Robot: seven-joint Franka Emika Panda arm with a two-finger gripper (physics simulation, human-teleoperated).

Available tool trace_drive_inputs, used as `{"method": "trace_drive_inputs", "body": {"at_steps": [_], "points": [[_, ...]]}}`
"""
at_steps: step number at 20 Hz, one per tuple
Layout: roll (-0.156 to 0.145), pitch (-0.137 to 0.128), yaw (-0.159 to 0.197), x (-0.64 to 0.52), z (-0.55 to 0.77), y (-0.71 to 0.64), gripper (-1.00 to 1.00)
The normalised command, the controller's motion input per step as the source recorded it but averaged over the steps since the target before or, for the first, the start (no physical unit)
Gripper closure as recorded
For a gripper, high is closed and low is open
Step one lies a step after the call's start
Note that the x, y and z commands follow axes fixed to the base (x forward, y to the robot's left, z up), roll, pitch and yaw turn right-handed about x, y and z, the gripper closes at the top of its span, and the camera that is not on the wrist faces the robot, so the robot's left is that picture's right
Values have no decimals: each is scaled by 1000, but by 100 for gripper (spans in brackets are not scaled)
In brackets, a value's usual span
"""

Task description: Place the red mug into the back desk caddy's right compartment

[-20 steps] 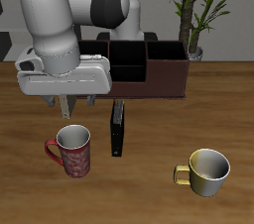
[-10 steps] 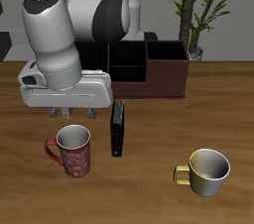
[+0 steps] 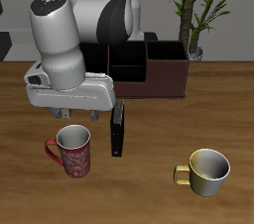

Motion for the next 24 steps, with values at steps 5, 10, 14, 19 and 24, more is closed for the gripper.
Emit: {"method": "trace_drive_inputs", "body": {"at_steps": [5,10,14,19,24], "points": [[-45,-5,9,-86,-76,-26,-100],[-9,-33,-1,-83,37,122,-100],[-15,-23,20,-2,75,191,-100],[-26,-12,0,10,66,36,-100],[-48,7,-11,61,-94,-100,-100]]}}
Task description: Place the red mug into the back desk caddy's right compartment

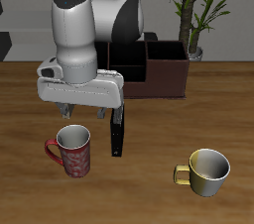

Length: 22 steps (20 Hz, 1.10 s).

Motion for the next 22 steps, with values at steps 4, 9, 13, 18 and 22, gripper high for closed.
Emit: {"method": "trace_drive_inputs", "body": {"at_steps": [4,9,13,18,22], "points": [[20,12,24,71,-177,109,-100],[13,9,6,77,-80,146,-100],[1,1,-1,6,-76,28,-100],[-15,23,2,80,-225,-2,-100],[-1,30,-14,64,-271,-4,-100]]}}
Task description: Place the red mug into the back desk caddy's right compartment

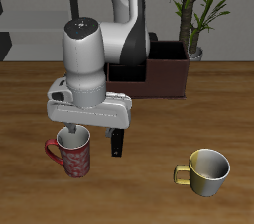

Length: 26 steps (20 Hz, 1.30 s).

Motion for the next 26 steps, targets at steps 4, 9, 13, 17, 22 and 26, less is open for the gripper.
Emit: {"method": "trace_drive_inputs", "body": {"at_steps": [4,9,13,17,22,26], "points": [[-6,10,-5,7,-169,-38,-100],[-3,23,-10,-5,-191,-42,-100],[-9,49,8,67,-389,-40,-100],[8,40,18,52,-377,16,-100],[-15,40,2,5,-313,-63,100],[-9,11,-6,-42,-74,-23,100]]}}
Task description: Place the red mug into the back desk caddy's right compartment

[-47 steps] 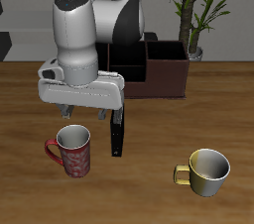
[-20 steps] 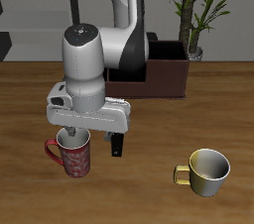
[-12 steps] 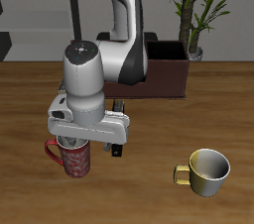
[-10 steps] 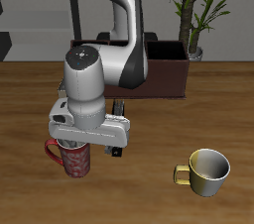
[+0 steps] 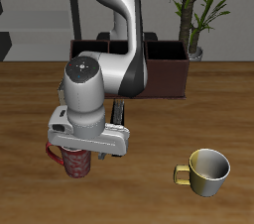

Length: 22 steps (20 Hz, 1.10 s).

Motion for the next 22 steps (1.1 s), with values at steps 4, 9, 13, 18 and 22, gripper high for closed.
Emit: {"method": "trace_drive_inputs", "body": {"at_steps": [4,9,13,18,22], "points": [[-12,-3,-17,-52,24,-95,100],[-43,-27,-2,-104,131,-246,100],[-48,-49,-9,-207,415,-217,100],[-8,-56,-5,-178,444,-55,100],[-32,-99,20,-324,814,26,100]]}}
